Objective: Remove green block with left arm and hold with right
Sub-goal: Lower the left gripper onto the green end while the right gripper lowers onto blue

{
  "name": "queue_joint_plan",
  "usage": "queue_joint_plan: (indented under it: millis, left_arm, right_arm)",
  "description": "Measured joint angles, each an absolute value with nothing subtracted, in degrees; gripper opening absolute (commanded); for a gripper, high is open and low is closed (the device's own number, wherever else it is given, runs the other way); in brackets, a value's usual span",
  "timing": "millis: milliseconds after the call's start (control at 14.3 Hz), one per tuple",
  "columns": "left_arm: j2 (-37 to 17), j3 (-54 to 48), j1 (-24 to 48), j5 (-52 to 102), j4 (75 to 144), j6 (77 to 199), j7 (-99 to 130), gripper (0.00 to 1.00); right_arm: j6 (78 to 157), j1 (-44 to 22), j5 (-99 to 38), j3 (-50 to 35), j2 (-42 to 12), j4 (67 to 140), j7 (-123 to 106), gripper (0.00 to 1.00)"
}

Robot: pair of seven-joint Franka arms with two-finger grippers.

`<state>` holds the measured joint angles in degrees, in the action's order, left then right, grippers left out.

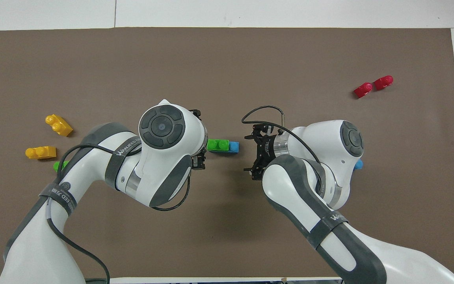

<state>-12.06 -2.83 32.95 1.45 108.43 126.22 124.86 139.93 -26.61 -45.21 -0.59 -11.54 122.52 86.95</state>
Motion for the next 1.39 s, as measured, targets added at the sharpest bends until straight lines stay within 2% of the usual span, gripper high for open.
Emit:
queue_joint_plan:
  millis: [627, 1115, 1394]
  left_arm:
    - [-12.0, -3.5, 35.2, 1.5, 110.0, 127.5, 130.2, 0.97]
    - [-11.7, -3.7, 36.6, 1.5, 112.0, 129.8, 132.9, 0.97]
    - [-11.4, -3.6, 36.8, 1.5, 114.2, 135.1, 134.8, 0.97]
  right_arm:
    - [145.7, -29.2, -45.2, -0.6, -16.1, 122.6, 84.8, 0.98]
    - [148.1, -30.6, -48.4, -0.6, -17.6, 121.8, 83.4, 0.98]
    - [150.1, -31.8, -48.4, -0.7, -18.2, 121.4, 83.4, 0.97]
